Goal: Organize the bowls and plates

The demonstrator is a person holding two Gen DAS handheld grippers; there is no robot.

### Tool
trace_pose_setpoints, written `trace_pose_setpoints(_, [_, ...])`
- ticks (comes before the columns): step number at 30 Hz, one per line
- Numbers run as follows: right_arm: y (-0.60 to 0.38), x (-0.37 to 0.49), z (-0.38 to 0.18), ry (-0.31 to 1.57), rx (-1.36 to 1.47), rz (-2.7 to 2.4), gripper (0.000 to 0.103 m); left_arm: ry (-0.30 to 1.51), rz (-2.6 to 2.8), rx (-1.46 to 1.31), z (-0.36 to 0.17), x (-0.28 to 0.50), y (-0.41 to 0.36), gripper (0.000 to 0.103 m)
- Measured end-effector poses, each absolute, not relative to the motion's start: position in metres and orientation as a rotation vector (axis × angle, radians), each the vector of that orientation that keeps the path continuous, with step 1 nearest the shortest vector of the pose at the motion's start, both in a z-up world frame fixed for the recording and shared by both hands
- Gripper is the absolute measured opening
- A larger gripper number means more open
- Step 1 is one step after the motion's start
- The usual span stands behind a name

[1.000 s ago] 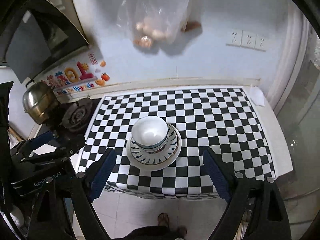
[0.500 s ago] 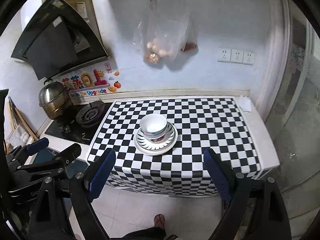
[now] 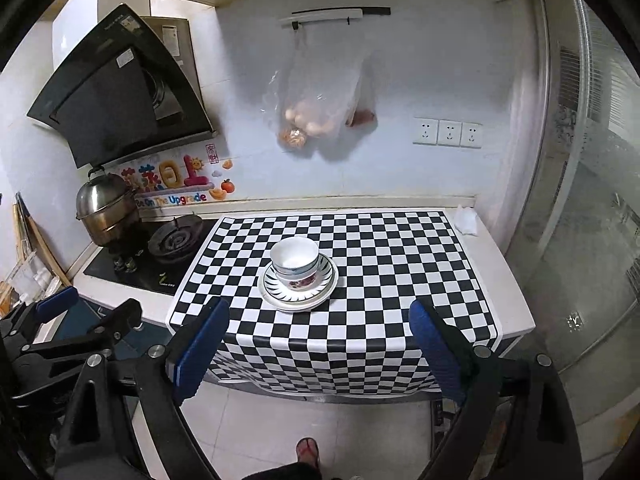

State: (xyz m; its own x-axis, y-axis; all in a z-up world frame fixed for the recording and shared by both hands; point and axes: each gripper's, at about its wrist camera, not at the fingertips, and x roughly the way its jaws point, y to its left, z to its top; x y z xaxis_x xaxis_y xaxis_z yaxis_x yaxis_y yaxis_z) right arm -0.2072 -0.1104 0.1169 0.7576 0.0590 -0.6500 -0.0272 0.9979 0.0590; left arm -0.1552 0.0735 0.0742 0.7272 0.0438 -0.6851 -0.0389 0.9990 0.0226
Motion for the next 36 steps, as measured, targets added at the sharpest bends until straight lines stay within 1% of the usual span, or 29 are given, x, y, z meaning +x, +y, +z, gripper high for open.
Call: trace_pose_setpoints(36, [-0.107,-0.163,0.116,0.691,0.041,0.007,0.094,0.74,0.081,0.015,0.075,-0.121,0.084,0.098])
